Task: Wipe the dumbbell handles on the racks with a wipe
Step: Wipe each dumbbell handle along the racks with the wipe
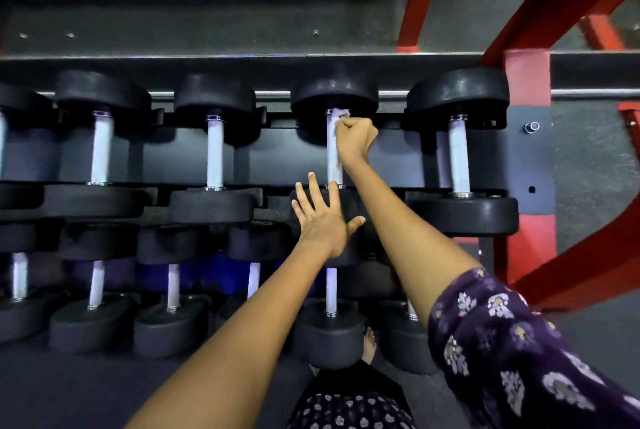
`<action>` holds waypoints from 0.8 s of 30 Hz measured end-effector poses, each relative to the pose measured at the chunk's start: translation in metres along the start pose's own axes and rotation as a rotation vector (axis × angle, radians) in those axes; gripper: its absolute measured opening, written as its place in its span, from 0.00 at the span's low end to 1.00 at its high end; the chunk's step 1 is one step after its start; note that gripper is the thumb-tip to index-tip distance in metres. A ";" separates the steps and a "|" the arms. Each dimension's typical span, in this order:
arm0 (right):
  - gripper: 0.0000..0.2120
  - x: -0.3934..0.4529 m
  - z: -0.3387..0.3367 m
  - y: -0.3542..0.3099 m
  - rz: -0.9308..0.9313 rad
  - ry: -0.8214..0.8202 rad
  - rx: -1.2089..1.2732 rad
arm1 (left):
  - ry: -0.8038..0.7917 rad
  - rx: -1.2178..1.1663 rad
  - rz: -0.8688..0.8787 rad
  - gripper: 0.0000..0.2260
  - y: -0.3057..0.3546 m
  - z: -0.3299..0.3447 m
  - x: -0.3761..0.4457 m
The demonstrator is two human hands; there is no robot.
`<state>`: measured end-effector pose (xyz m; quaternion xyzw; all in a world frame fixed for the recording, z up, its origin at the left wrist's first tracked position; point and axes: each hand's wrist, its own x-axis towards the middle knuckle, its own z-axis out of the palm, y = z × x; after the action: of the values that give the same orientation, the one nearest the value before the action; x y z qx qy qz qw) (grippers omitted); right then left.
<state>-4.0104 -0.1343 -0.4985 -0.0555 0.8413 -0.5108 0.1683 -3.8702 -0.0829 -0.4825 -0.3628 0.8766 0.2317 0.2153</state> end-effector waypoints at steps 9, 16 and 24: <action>0.04 -0.005 -0.024 0.016 -0.153 -0.225 -0.267 | -0.003 -0.016 0.020 0.39 -0.004 0.001 0.001; 0.04 -0.042 -0.086 0.035 -0.114 -0.169 -0.183 | 0.068 -0.033 0.009 0.37 0.006 -0.005 -0.008; 0.05 -0.025 -0.189 0.050 -0.175 -0.001 -0.163 | 0.160 -0.185 0.235 0.33 0.095 0.015 -0.018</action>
<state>-4.0468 0.0547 -0.4567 -0.1425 0.8718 -0.4534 0.1187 -3.9253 -0.0049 -0.4606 -0.2932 0.9023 0.3053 0.0819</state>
